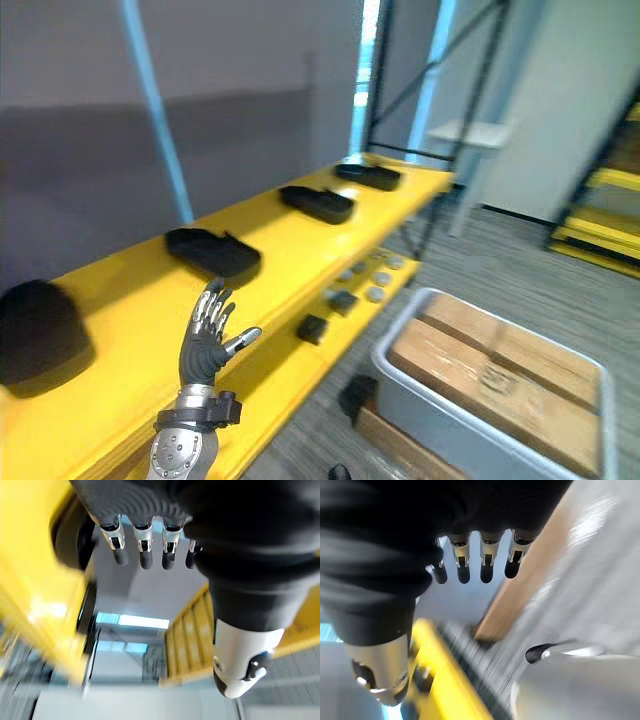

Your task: Walk over and take plastic housings, then place them on the shelf

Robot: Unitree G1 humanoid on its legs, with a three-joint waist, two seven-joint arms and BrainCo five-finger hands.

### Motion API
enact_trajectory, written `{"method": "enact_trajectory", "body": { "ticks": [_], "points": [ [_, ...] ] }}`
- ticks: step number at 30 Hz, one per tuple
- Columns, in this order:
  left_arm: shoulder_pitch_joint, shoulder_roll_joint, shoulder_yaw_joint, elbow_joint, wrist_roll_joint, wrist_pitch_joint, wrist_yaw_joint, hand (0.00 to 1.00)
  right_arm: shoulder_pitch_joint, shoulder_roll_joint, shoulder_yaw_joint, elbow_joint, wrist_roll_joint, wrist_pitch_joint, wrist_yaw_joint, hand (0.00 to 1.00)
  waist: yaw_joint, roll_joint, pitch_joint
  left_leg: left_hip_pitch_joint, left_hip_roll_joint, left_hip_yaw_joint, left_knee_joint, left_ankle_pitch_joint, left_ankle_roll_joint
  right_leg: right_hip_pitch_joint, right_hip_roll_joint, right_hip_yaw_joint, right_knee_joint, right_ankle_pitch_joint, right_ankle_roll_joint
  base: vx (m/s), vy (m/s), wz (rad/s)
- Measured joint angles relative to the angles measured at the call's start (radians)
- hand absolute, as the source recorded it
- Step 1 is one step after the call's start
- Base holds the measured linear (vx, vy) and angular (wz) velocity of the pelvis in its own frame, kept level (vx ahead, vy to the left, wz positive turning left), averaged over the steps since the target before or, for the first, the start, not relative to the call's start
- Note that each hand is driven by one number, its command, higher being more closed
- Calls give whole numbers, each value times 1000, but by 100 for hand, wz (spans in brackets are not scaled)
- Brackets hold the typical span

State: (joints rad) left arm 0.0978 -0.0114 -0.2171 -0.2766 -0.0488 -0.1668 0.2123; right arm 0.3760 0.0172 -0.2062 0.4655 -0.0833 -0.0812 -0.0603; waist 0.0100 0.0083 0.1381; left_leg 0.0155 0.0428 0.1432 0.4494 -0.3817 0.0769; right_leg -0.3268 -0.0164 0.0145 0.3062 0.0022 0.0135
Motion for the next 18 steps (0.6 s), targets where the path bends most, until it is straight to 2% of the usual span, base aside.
{"method": "enact_trajectory", "body": {
  "ticks": [1,2,3,5,7,9,10,11,12,13,14,16,17,18],
  "points": [
    [-14,-2,-6,16,0,2,-1,0,-4,1,-5,29,0,-1,-5,0,-2,-7,-4,4,9,34,-35,30,3,45,-19,0,61,-7,6,-144,58,-108],
    [-17,-13,-7,25,-2,3,-2,0,-25,2,-19,73,0,0,-6,0,3,-15,-5,7,21,71,-55,49,0,102,-47,-10,126,-50,34,-83,16,-99],
    [-18,-17,-4,30,-5,3,-1,0,-37,2,-23,93,0,1,-7,0,7,-16,-6,10,27,92,-65,56,-2,125,-63,-28,147,-82,33,-58,-26,-94],
    [-16,-18,-2,45,-8,15,-2,0,-68,2,-20,145,0,1,-9,0,8,-26,-16,19,31,153,-101,84,-17,196,-128,-61,216,-143,41,-70,-65,-80],
    [-16,-19,1,63,-8,16,-2,0,-87,5,-6,169,0,1,-9,0,11,-27,-25,24,41,192,-128,105,-38,226,-146,-65,214,-166,42,-73,-148,-66],
    [-14,-19,14,114,-10,19,-4,0,-113,12,-8,230,0,1,-10,0,9,-30,-54,25,59,218,-152,125,-71,238,-140,-86,167,-171,47,-39,-230,-55],
    [-12,-17,35,163,-12,23,-10,0,-123,9,-12,261,0,0,-11,0,7,-39,-73,20,55,215,-164,135,-95,256,-126,-94,97,-177,54,31,-247,-59],
    [-10,-20,60,230,-17,25,-18,0,-146,-6,-21,319,0,1,-14,0,11,-36,-99,19,31,168,-209,161,-97,280,-109,-91,-16,-178,56,41,-243,-66],
    [-10,-18,85,261,-16,27,-21,0,-160,-13,-22,347,0,1,-14,0,10,-38,-107,16,28,167,-225,171,-97,296,-104,-94,-75,-178,55,47,-201,-62],
    [-14,-22,132,353,-16,39,-20,0,-183,-33,-36,396,14,3,-15,0,-4,-15,-119,6,43,163,-248,192,-105,322,-76,-100,-168,-129,39,45,-172,-32],
    [-15,-22,148,393,-15,47,-20,0,-189,-42,-42,414,18,3,-21,0,-5,-11,-122,6,45,145,-263,198,-99,337,-64,-100,-211,-104,37,50,-172,-26],
    [-22,-14,241,584,-4,53,-17,0,-199,-69,-71,493,19,8,-26,0,5,-8,-129,13,63,121,-299,218,-125,383,-28,-87,-339,-33,20,41,-109,-24],
    [-26,-10,270,650,-4,53,-15,0,-200,-78,-85,507,20,11,-28,0,6,-9,-129,15,65,121,-305,222,-131,390,-23,-85,-356,-25,17,38,-78,-13],
    [-35,-1,326,798,-7,56,-11,0,-207,-89,-114,536,20,16,-29,0,5,-9,-129,17,65,118,-314,227,-135,396,-19,-84,-376,-17,15,27,-40,-4]
  ]
}}
